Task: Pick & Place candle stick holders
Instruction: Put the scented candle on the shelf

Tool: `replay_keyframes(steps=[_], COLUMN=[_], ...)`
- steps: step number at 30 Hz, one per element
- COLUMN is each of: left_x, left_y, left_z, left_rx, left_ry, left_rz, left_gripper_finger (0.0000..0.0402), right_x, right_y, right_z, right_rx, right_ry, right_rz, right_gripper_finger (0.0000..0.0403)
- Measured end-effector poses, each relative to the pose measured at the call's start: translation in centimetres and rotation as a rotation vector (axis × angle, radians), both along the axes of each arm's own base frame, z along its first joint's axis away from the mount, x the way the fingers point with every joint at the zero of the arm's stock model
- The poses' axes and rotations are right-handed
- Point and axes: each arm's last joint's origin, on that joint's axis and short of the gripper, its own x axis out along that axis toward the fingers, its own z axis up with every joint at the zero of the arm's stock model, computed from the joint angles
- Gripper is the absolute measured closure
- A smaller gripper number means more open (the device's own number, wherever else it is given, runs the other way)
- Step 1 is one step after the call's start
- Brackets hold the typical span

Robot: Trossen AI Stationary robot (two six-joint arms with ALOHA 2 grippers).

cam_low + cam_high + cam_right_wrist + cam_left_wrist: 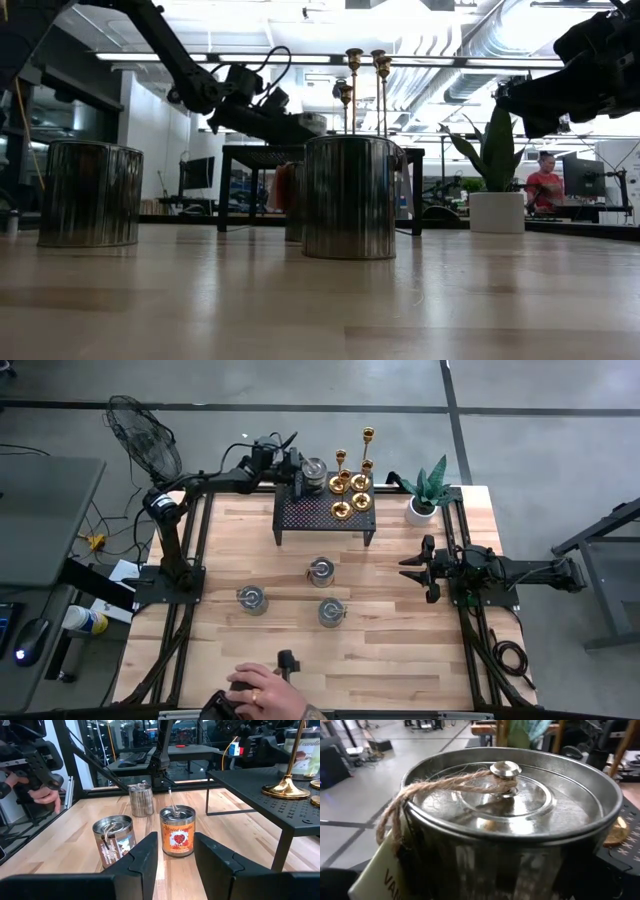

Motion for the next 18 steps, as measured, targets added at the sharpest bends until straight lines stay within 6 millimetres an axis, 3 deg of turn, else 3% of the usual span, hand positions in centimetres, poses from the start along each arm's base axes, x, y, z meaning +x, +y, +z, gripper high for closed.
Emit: replay_keyframes(steps=[18], left_x=[0.72], left_y=[-0.28], left_z=[-0.8], left_rx=[-0.016], left_ry=[0.023], left_rz=[0.015], left_gripper_finger=[0.004], right_x=[0.0], right_y=[0.0], right_z=[0.0], right_rx=[0.0], right_ry=[0.0], right_rz=[0.0], right_gripper_finger=[0.0285])
